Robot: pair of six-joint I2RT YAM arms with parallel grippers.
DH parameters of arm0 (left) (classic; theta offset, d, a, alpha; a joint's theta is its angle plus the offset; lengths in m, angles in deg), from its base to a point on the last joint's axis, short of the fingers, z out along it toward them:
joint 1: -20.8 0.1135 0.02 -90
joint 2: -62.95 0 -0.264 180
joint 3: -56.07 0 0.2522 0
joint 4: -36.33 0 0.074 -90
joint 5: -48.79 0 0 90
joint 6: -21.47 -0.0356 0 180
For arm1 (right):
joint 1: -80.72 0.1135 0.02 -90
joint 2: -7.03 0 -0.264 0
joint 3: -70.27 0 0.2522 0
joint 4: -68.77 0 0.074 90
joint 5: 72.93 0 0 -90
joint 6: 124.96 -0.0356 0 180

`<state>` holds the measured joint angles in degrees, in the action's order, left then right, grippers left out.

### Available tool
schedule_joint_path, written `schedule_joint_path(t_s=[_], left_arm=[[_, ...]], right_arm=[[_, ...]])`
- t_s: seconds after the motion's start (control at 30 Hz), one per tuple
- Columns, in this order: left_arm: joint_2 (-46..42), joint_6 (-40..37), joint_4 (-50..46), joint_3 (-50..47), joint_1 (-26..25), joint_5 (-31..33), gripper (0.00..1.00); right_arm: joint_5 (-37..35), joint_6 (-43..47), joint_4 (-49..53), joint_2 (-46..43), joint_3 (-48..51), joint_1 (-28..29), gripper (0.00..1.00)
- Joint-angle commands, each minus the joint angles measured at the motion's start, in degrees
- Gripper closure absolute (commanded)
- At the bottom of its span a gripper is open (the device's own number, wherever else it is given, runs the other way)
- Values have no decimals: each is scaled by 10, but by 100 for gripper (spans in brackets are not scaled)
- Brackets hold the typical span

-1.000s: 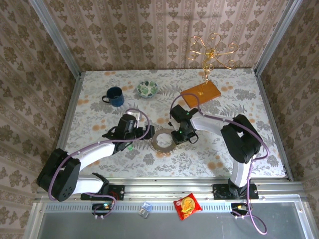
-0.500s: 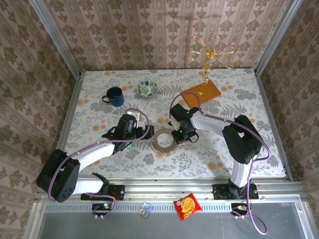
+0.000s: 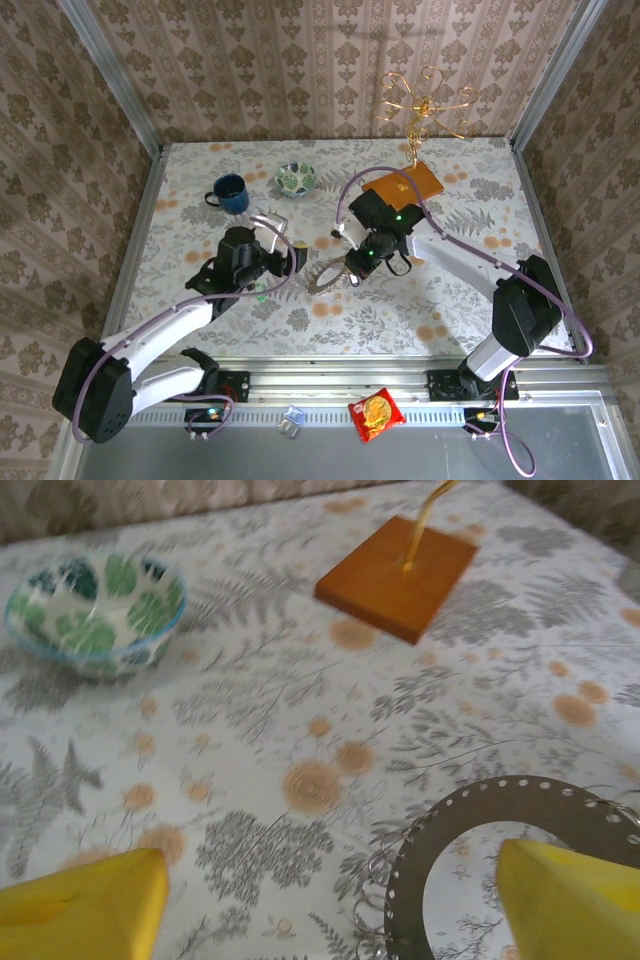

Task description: Put the keys on the keyring

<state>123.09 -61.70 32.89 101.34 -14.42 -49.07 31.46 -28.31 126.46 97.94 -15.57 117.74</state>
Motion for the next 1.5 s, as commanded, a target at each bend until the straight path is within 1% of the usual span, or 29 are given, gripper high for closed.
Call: schedule_joint_path(t_s=[0.0, 0.1, 0.2, 0.3, 0.37, 0.43, 0.5, 0.63, 0.67, 0.7, 0.77, 0.9, 1.03, 1.23, 1.47], left_arm=[[-22, -104, 21, -10, -2, -89, 21], [-31, -142, 16, -12, -2, -145, 26], [-41, -149, 26, -17, -2, -182, 28], [-50, -145, 44, -28, -2, -204, 28], [-54, -145, 52, -34, -2, -207, 29], [-60, -138, 64, -41, -2, -174, 28], [-73, -126, 83, -52, -1, -120, 25], [-104, -86, 97, -69, 5, 41, 18], [-109, -71, 93, -71, 11, 70, 17], [-118, -55, 88, -73, 20, 94, 17], [-132, -23, 77, -76, 39, 118, 17], [-151, 16, 41, -74, 64, 129, 17], [-155, 25, 8, -68, 67, 138, 17], [-142, 45, 8, -73, 68, 142, 15], [-123, 47, 24, -74, 69, 135, 12]], right_arm=[[59, 78, 1, -34, -11, 4, 100], [82, 117, -20, -55, 4, 6, 100], [77, 120, -28, -65, 5, 6, 100], [85, 108, -18, -54, -9, 6, 100], [88, 99, -19, -48, -12, 6, 100], [76, 80, -34, -44, -9, 6, 100], [67, 63, -53, -38, -6, 6, 100], [55, 17, -101, -21, -15, 9, 100], [51, 6, -118, -16, -19, 11, 100], [50, -4, -136, -9, -24, 13, 100], [42, -13, -175, 8, -34, 20, 100], [21, -20, -238, 42, -45, 25, 100], [15, 9, -260, 57, -24, 25, 100], [-32, 70, -188, 60, 29, 24, 100], [-86, 92, -123, 47, 76, 24, 100]])
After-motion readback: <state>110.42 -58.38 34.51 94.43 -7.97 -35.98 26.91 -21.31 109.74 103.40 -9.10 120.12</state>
